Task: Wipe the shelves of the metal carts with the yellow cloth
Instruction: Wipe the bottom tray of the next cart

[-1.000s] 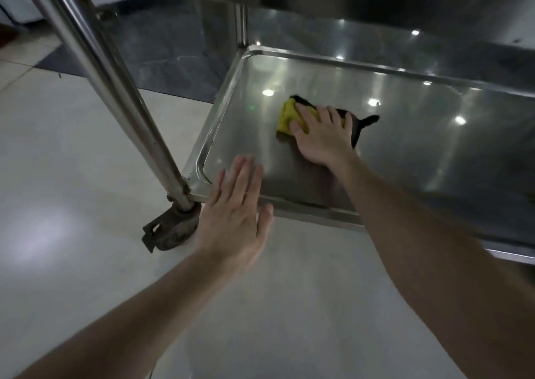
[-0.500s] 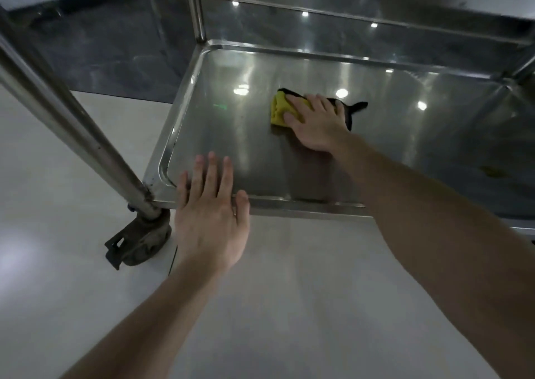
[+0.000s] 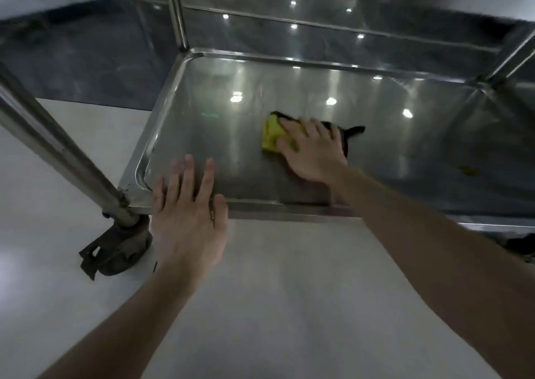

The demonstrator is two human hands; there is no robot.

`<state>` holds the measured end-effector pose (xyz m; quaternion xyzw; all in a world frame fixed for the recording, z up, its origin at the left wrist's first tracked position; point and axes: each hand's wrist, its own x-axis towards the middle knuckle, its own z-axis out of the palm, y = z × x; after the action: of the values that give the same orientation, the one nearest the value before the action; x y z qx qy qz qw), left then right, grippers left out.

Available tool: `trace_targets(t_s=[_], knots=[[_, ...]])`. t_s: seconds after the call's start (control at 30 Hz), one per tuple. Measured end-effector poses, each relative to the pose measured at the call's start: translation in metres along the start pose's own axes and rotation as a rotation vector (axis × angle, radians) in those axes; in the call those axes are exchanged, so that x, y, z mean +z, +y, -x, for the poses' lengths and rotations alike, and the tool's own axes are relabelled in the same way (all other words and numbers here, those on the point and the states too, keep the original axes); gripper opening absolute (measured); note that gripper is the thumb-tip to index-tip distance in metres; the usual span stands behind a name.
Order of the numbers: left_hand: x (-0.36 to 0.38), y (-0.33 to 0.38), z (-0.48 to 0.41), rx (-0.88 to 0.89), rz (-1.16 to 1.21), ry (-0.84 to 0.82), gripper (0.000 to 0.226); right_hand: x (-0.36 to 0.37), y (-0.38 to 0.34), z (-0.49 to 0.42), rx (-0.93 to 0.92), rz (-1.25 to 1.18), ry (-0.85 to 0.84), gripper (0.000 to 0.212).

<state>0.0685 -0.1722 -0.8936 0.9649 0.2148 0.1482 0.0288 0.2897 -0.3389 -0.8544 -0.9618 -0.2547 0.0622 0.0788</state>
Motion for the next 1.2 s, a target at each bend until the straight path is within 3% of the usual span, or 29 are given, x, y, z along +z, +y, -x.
trace_targets(t_s=[0.07, 0.17, 0.33, 0.47, 0.57, 0.67, 0.8, 0.9, 1.1, 1.2], knots=[[0.000, 0.001, -0.002, -0.014, 0.010, -0.006, 0.066, -0.013, 0.008, -0.061, 0.061, -0.001, -0.012, 0.068], [-0.008, 0.003, -0.003, -0.035, 0.031, -0.058, 0.074, -0.013, 0.003, -0.069, 0.088, 0.012, -0.067, 0.069], [-0.019, 0.051, -0.021, 0.037, 0.104, -0.009, 0.067, 0.000, 0.008, 0.067, -0.049, -0.008, -0.076, 0.064], [-0.003, 0.088, -0.041, 0.065, 0.074, 0.001, 0.067, 0.006, 0.025, 0.140, -0.054, 0.054, 0.079, 0.069], [0.004, 0.086, -0.043, 0.060, -0.007, -0.058, 0.072, 0.006, 0.030, 0.089, -0.045, 0.035, 0.057, 0.064], [0.001, 0.087, -0.044, 0.035, -0.035, -0.124, 0.078, -0.012, 0.047, -0.022, -0.025, 0.027, 0.025, 0.068], [0.003, 0.088, -0.044, 0.030, -0.036, -0.115, 0.080, -0.028, 0.059, -0.105, 0.036, 0.042, -0.070, 0.072], [0.003, 0.086, -0.045, 0.041, -0.035, -0.141, 0.079, -0.016, 0.049, -0.059, 0.020, 0.018, -0.019, 0.071], [0.006, 0.084, -0.044, 0.065, -0.031, -0.079, 0.076, 0.005, 0.057, 0.143, -0.038, -0.003, 0.112, 0.071], [0.006, 0.085, -0.044, 0.066, -0.033, -0.079, 0.075, -0.003, 0.069, 0.143, -0.035, 0.023, 0.036, 0.074]])
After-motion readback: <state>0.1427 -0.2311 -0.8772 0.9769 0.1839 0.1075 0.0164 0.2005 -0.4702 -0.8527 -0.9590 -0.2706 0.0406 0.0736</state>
